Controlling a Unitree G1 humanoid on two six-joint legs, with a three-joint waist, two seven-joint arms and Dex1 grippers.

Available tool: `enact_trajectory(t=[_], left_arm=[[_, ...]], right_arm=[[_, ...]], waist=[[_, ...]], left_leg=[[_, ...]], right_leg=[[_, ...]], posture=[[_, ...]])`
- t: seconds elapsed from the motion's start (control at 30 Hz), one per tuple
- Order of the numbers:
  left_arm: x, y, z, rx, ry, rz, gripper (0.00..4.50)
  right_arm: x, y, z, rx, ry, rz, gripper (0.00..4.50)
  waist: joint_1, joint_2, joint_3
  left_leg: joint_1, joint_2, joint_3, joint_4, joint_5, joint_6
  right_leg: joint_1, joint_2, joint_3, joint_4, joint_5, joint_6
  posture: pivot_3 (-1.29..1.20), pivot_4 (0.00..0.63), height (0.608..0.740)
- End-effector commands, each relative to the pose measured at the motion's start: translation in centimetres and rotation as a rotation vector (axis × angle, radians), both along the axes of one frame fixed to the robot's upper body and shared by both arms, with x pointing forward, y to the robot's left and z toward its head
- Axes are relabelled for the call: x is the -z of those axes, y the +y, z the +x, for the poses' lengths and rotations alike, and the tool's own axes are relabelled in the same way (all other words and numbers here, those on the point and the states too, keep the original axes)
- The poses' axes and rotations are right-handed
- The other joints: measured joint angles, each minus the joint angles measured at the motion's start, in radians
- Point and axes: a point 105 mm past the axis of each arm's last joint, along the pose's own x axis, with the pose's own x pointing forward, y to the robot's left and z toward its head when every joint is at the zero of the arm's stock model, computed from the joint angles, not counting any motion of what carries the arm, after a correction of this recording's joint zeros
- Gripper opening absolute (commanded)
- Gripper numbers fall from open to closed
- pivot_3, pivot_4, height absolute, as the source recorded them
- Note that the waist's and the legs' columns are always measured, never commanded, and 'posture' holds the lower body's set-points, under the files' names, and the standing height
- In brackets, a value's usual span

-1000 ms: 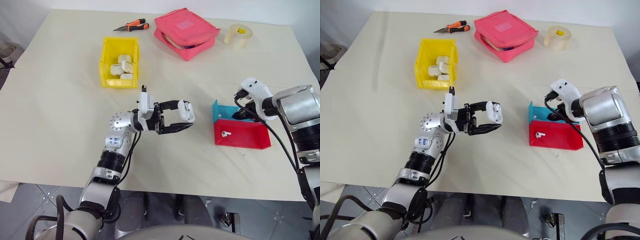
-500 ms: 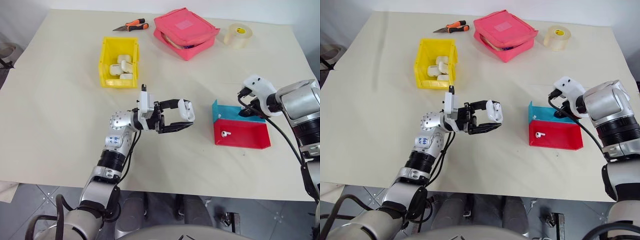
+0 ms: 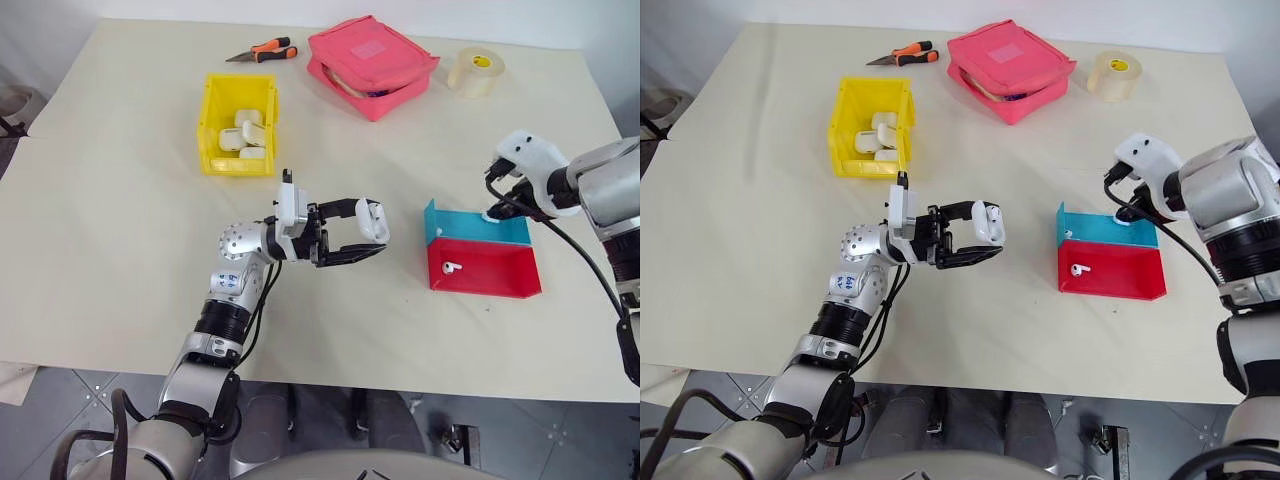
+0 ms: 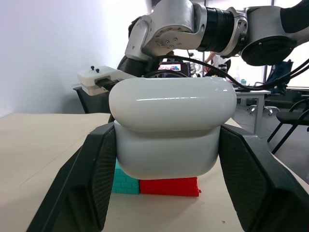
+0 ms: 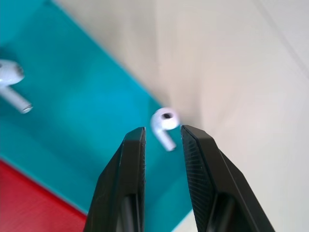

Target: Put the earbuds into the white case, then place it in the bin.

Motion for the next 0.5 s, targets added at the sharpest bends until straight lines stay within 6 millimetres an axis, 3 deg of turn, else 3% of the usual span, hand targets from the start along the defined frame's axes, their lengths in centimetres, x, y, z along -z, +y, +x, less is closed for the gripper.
enact_trajectory(t=[0.03,0.5], left_arm=[[-0.7,-0.2,-0.4,0.011,-0.039,-0.011,2.79],[-0.7,-0.1,-0.4,0.008,-0.036,-0.009,2.79]], right_arm=[[-0.9,-0.3,0.7,0.035,-0.052,0.028,1.2],[1.0,-0.9,1.5,0.068,-0.04,0.044,1.2]], waist=[[-0.001,0.0,0.0],[-0.002,0.0,0.0]], left_leg=[[0.0,0.0,0.0,0.0,0.0,0.0],[0.0,0.0,0.001,0.0,0.0,0.0]], right_leg=[[0.0,0.0,0.0,0.0,0.0,0.0],[0.0,0.0,0.0,0.0,0.0,0.0]], posture=[[0.0,0.15,0.74],[0.0,0.15,0.74]])
